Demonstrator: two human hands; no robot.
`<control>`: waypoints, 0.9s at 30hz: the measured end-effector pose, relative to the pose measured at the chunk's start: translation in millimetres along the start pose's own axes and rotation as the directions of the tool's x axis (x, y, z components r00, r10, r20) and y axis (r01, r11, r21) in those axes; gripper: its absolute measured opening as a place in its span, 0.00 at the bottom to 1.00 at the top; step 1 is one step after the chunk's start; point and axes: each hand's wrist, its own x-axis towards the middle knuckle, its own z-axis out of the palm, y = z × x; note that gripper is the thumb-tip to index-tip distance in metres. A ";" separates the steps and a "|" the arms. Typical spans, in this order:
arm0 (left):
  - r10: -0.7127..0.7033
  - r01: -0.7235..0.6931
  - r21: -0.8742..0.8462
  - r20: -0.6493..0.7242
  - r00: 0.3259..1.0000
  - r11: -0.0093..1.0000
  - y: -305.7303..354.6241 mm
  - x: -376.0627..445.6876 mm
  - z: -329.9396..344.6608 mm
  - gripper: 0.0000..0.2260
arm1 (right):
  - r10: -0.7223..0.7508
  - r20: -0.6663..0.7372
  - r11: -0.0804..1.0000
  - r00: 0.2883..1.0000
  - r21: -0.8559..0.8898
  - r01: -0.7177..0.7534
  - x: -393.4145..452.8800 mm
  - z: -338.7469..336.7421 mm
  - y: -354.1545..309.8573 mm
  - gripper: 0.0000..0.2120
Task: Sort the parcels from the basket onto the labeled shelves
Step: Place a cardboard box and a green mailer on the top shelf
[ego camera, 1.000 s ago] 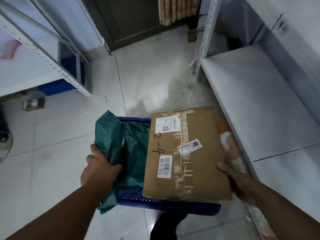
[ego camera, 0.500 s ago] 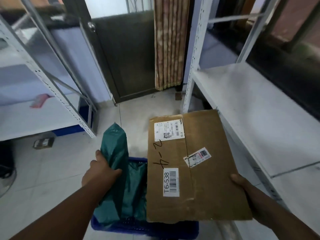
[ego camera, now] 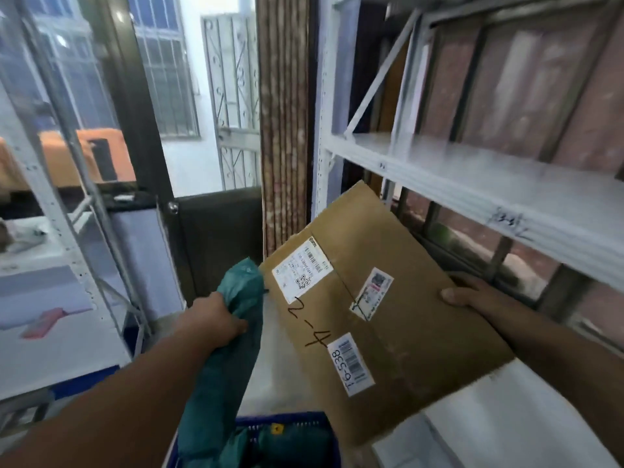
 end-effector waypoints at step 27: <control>0.658 -0.688 0.141 0.208 0.724 0.712 211.7 -41.2 -153.8 0.25 | -0.324 -0.496 0.815 0.805 -0.578 -0.028 -288.9 -119.3 -259.6 0.41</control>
